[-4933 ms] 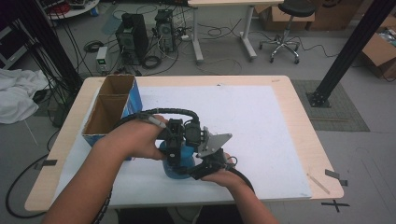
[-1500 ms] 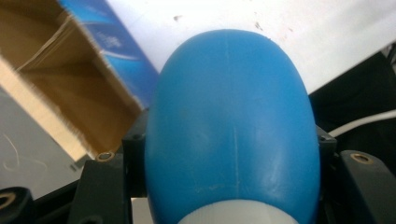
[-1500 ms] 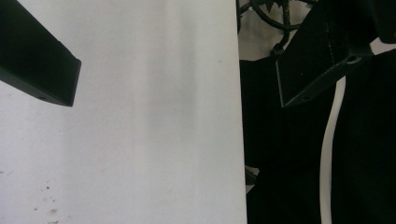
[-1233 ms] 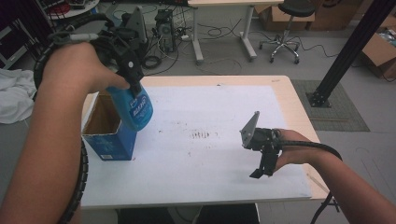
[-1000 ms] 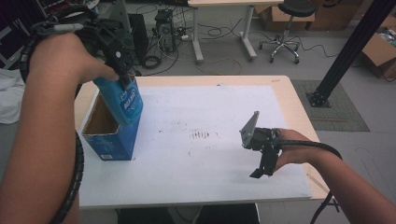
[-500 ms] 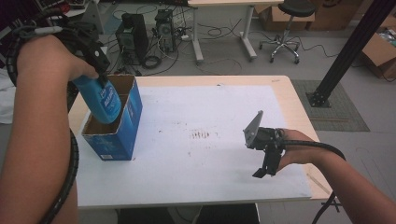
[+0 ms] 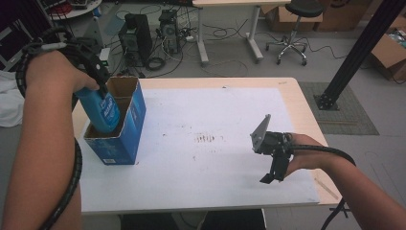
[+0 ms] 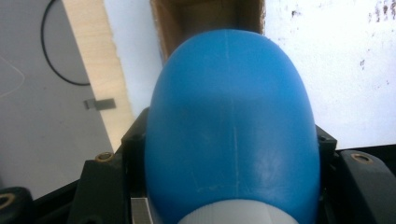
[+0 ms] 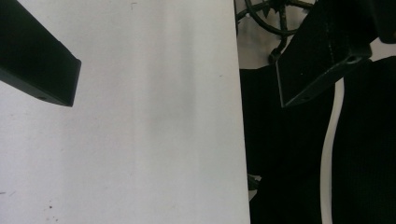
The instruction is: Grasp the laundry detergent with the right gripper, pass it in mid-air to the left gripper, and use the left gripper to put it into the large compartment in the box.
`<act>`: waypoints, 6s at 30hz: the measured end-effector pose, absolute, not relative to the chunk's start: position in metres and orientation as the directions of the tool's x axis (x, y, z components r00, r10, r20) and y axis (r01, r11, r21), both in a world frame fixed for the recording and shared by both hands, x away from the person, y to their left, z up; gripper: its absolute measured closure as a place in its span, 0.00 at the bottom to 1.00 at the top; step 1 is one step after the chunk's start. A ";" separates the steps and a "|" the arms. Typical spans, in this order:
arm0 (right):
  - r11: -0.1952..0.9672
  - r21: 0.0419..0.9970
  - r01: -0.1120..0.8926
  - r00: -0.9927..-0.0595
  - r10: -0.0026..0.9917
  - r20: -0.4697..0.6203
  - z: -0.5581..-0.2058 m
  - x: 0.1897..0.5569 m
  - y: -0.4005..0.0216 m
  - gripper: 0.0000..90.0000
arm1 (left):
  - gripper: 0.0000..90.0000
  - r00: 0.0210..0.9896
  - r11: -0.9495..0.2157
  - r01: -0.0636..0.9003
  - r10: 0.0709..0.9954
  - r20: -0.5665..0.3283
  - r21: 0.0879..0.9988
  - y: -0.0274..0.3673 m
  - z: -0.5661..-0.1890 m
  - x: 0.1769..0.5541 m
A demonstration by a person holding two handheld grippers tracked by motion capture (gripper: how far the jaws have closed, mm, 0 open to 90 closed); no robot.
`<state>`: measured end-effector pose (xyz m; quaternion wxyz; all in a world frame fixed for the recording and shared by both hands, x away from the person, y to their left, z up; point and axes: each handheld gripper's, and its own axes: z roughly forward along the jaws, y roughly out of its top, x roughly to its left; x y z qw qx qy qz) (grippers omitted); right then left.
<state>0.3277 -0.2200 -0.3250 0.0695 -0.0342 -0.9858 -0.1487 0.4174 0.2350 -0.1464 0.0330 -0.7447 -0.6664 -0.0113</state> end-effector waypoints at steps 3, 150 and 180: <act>0.954 0.285 0.089 -0.987 0.047 0.151 -0.326 0.327 -0.220 0.00 | 0.43 0.118 -0.116 0.992 0.991 0.058 -0.042 0.235 -0.155 0.420; 0.940 0.330 0.086 -0.986 0.032 0.166 -0.335 0.324 -0.217 0.00 | 0.08 0.117 -0.115 0.993 0.981 0.154 -0.024 0.227 -0.186 0.425; 0.939 0.329 0.099 -0.985 0.044 0.169 -0.330 0.325 -0.220 0.00 | 0.00 0.551 -0.556 0.831 0.828 0.106 0.019 0.149 -0.171 0.406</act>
